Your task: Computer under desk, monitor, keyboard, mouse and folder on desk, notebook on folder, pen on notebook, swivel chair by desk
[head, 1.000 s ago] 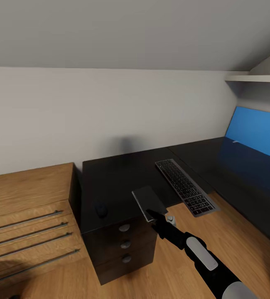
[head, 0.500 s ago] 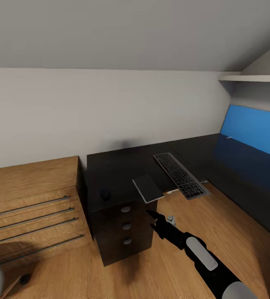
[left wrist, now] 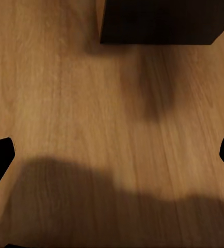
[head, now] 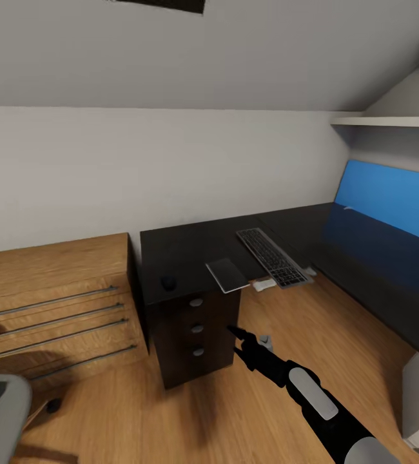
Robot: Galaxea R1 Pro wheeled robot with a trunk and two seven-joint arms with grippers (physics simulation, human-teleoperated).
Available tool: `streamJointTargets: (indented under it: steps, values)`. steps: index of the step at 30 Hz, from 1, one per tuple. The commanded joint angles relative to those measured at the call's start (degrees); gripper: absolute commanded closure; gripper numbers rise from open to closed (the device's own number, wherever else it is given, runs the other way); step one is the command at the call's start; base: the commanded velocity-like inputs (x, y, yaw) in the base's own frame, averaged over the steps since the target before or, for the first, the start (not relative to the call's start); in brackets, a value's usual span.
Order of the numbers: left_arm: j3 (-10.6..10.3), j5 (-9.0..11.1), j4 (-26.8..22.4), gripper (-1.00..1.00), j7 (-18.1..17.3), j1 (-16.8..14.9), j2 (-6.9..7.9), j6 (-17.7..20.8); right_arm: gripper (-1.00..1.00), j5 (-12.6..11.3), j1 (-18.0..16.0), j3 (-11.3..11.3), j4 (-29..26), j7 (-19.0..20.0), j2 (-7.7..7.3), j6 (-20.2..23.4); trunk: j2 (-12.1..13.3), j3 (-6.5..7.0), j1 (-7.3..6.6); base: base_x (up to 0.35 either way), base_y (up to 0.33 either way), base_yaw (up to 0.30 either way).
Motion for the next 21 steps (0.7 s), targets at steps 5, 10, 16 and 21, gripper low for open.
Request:
streamJointTargets:
  steps: [5,10,16,21]
  values:
    - [-0.5,0.2,0.0,-1.00,0.4,0.0,0.03,-0.2,-1.00,-0.2,0.0,0.2,0.0,0.1,-0.06,0.0,0.0,-0.05,-0.03,-0.105,-0.007,0.000]
    - [-0.5,0.3,0.0,-1.00,0.4,0.0,0.03,-0.2,-1.00,0.3,0.0,0.2,0.0,0.0,-0.06,-0.1,0.0,-0.05,-0.03,-0.035,-0.002,0.000]
    - [-0.5,0.3,0.0,-1.00,0.4,0.0,0.03,-0.2,-1.00,3.6,0.0,0.2,0.3,-0.2,0.00,-0.7,0.0,-0.05,-0.03,-0.010,-0.001,0.000]
    - [-0.4,0.3,0.0,-1.00,0.4,0.0,0.03,-0.1,-1.00,7.7,0.0,0.2,2.3,-1.5,0.20,-2.7,1.2,0.49,-0.69,-0.003,0.000,0.000]
